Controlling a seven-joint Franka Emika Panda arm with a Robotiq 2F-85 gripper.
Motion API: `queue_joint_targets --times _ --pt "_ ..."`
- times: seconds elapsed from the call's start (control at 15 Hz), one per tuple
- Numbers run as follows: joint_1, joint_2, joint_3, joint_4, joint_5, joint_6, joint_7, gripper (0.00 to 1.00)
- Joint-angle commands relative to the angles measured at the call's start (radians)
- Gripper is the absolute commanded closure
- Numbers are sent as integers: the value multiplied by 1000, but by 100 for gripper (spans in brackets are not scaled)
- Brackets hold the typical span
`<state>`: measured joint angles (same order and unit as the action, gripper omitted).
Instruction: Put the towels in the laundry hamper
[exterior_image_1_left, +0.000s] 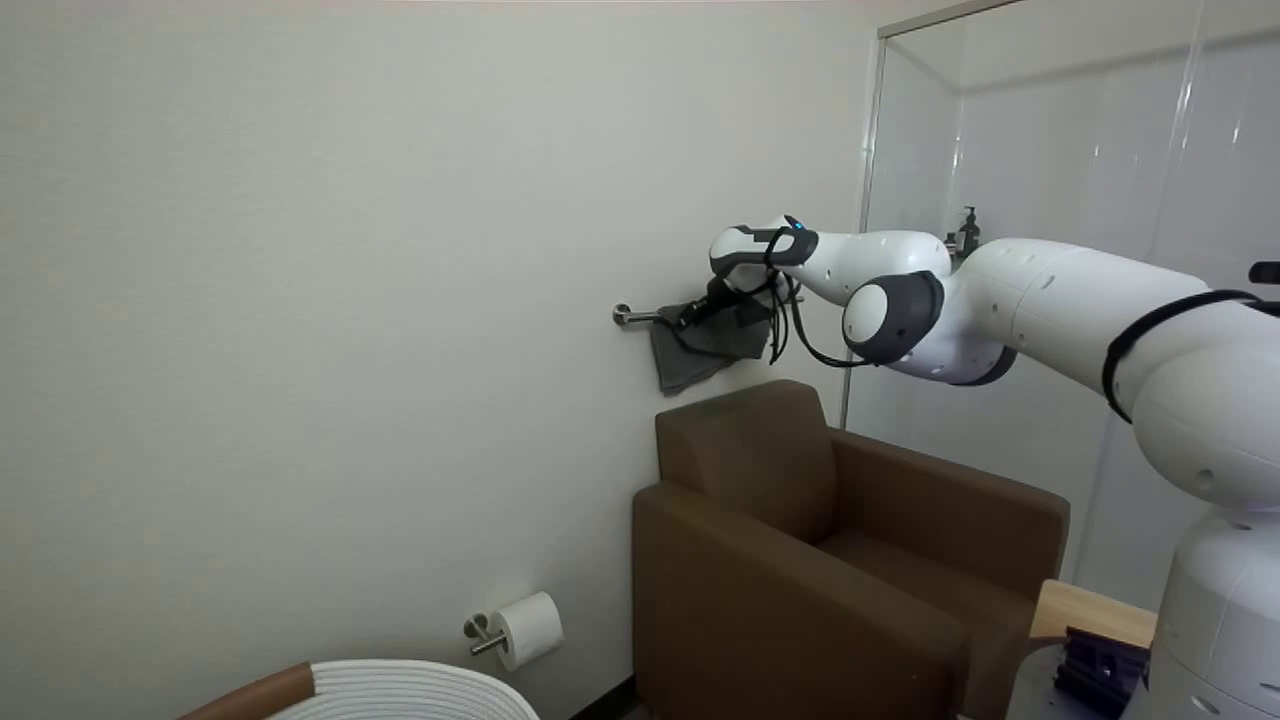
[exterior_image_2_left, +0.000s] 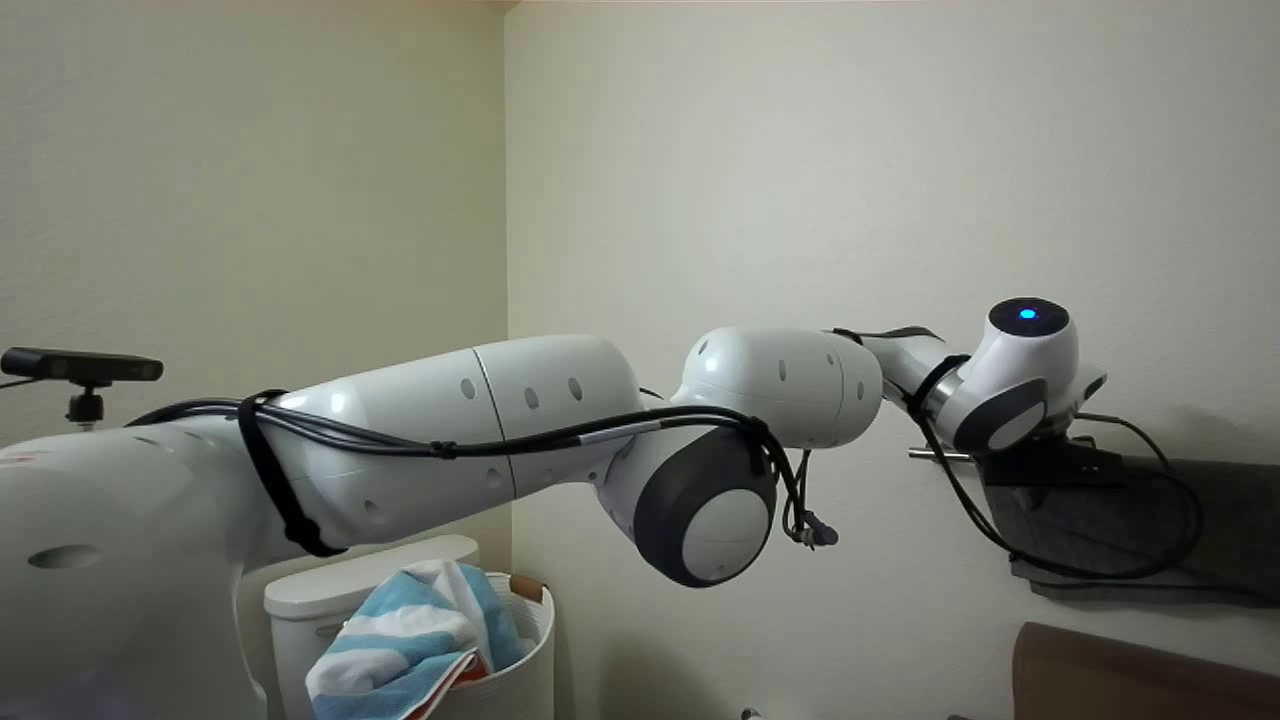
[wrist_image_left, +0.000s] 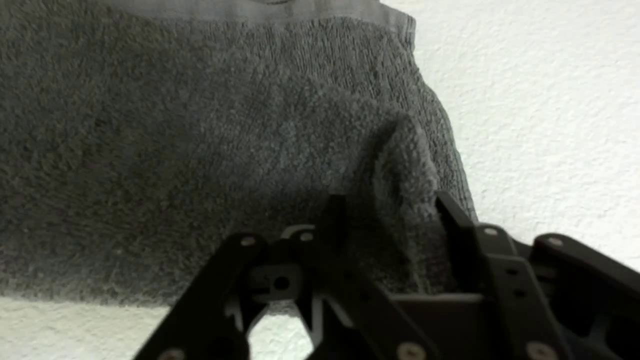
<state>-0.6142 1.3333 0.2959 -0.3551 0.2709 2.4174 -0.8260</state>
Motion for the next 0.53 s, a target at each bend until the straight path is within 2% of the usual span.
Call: queue_joint_targets --times 0.0,0.13,0.33,0.4,0.47 --pt "-8 -2 43 0 46 31 -92 82" --pt "-9 -2 46 0 47 34 -105 93" --pt "-12 -2 43 0 43 26 -105 96" --pt "-11 -2 39 0 40 22 -101 93" --pt "-9 -1 35 0 36 19 -101 94"
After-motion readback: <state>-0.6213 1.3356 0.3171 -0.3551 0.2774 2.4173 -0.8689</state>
